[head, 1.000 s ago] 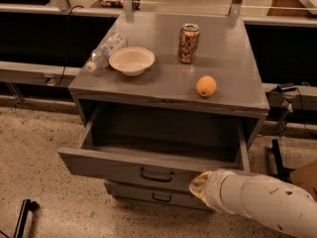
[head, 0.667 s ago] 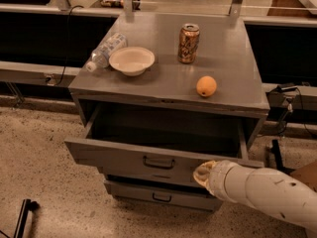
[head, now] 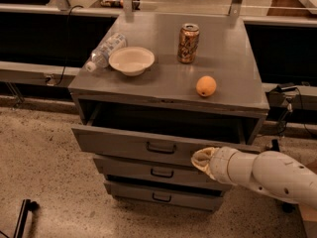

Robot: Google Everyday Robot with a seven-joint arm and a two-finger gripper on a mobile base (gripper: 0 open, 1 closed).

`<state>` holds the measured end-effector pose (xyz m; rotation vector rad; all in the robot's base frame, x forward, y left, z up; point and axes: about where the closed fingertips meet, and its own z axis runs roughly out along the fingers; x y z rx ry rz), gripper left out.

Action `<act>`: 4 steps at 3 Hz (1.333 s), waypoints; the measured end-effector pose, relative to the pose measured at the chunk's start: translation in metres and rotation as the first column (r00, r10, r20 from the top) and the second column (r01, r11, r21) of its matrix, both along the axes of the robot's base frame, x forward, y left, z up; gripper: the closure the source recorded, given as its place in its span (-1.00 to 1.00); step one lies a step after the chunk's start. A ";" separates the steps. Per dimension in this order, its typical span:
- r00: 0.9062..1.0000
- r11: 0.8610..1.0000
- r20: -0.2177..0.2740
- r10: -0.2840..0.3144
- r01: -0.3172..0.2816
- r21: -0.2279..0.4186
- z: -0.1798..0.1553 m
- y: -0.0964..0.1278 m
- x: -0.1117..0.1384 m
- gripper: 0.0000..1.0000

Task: Close top drawer

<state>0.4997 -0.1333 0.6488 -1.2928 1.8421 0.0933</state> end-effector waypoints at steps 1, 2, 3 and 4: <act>1.000 1.000 0.009 0.014 -0.014 0.008 0.001 0.000 0.001 1.00; 1.000 1.000 0.011 0.020 -0.020 -0.019 -0.007 0.003 0.007 1.00; 0.999 1.000 0.039 0.020 -0.020 -0.020 -0.011 0.001 0.021 1.00; 0.998 1.000 0.060 0.005 -0.004 -0.017 -0.014 -0.001 0.032 1.00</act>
Offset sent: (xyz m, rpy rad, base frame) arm 0.0149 0.0044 -0.0182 -0.0571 -0.0124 0.0229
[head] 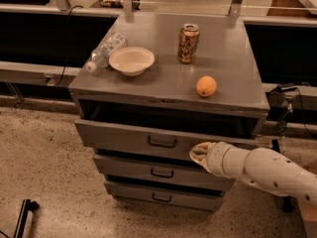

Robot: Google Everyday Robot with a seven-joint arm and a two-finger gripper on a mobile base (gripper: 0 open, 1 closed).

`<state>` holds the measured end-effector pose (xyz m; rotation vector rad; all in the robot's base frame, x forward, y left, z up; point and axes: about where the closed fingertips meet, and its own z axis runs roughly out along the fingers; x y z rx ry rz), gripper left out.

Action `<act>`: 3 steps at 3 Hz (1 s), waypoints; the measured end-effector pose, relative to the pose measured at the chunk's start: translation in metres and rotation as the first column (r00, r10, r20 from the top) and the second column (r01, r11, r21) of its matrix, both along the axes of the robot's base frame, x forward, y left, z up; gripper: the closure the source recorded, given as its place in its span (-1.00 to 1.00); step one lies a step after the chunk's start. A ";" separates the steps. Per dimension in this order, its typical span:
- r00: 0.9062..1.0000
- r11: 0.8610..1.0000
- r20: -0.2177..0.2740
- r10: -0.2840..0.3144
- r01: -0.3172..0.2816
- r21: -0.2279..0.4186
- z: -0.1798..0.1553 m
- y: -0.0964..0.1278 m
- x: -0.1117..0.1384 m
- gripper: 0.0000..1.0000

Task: Close top drawer

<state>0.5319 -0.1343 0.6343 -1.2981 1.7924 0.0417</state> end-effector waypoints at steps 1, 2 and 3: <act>1.000 1.000 0.012 -0.005 0.005 0.026 -0.002 -0.004 0.009 1.00; 1.000 0.997 0.006 0.000 -0.001 0.074 -0.005 -0.004 0.011 1.00; 1.000 0.994 0.019 0.007 -0.009 0.105 -0.010 -0.010 0.018 1.00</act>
Offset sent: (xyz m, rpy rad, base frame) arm 0.0122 -0.0079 -0.0105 0.1366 0.0037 0.0021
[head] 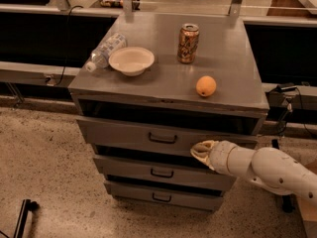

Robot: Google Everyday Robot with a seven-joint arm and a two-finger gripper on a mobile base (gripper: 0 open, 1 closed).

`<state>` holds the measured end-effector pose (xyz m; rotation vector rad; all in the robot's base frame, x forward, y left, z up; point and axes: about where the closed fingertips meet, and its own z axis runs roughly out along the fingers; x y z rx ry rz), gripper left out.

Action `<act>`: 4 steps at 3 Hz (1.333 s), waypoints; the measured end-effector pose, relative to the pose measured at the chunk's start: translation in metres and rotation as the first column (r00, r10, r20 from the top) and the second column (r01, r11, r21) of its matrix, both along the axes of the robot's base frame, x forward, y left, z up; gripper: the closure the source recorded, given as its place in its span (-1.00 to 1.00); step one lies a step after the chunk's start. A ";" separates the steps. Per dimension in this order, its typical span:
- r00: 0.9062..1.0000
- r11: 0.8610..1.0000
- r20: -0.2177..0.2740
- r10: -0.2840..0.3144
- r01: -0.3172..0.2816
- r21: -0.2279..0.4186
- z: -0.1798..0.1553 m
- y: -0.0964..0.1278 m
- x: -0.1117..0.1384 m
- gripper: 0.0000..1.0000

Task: Close top drawer

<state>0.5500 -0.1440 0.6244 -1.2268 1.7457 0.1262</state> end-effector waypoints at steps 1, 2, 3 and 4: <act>0.999 0.998 0.037 0.037 -0.038 0.039 0.001 -0.002 0.005 1.00; 0.996 0.996 0.073 0.060 -0.065 0.068 0.009 -0.002 0.005 1.00; 0.984 0.984 0.139 0.112 -0.130 0.124 0.024 0.004 -0.016 1.00; 0.966 0.953 0.194 0.172 -0.213 0.216 0.049 0.012 -0.041 1.00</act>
Offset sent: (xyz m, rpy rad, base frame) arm 0.0034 -0.0075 0.0184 0.1016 -0.1115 0.0815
